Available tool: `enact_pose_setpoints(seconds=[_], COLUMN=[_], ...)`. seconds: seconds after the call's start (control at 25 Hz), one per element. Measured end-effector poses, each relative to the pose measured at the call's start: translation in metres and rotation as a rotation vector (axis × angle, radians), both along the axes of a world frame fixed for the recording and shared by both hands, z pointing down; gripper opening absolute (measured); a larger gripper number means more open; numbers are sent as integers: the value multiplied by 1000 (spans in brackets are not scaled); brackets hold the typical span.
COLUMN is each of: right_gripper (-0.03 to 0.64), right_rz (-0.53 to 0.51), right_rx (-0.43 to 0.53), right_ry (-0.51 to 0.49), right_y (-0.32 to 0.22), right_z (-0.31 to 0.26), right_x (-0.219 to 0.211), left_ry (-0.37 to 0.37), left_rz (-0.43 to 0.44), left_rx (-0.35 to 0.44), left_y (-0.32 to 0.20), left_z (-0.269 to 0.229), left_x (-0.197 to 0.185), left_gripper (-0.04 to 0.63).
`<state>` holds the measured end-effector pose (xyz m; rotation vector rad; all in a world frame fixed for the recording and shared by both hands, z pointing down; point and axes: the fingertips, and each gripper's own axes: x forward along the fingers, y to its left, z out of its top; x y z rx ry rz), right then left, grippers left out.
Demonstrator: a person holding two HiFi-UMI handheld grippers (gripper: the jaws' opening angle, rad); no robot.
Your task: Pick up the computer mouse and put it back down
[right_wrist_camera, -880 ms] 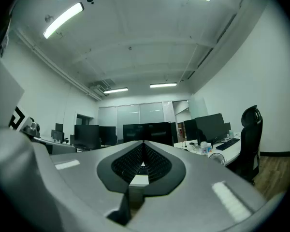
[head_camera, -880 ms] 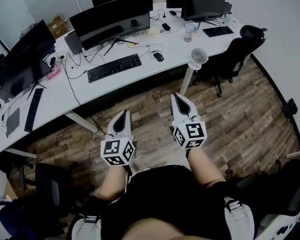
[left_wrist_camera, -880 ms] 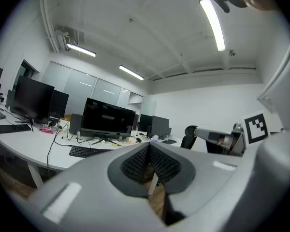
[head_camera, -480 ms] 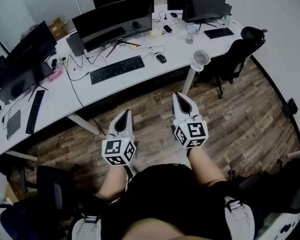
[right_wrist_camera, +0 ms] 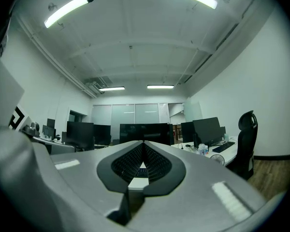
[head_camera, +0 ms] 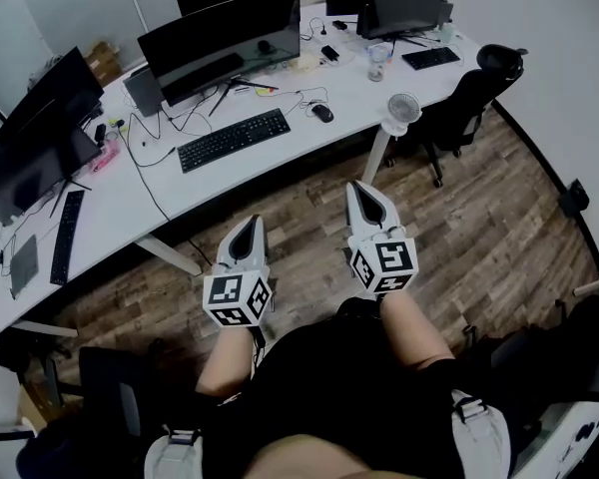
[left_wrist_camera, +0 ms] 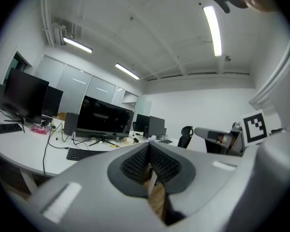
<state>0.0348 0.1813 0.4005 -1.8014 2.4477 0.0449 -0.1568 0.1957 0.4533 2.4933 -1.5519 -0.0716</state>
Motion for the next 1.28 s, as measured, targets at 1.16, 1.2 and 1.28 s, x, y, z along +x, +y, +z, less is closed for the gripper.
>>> enact_pose_setpoints(seconds=[1.16,1.2,1.28], right_gripper=[-2,-2,-2], right_rz=[-66,-73,-82], right_rx=[-107,-118,-142], right_ry=[-2,2,12], right_y=[-410,-424,-447], right_z=[35,37,44], right_x=[81,80,77], left_ry=[-31,-26,-12], left_rz=[-88,-95,-103], left_rx=[-36,-44,-64], left_y=[-382,-393,-411], left_z=[11,12,15], left_x=[62,61,57], left_gripper=[52,52,52])
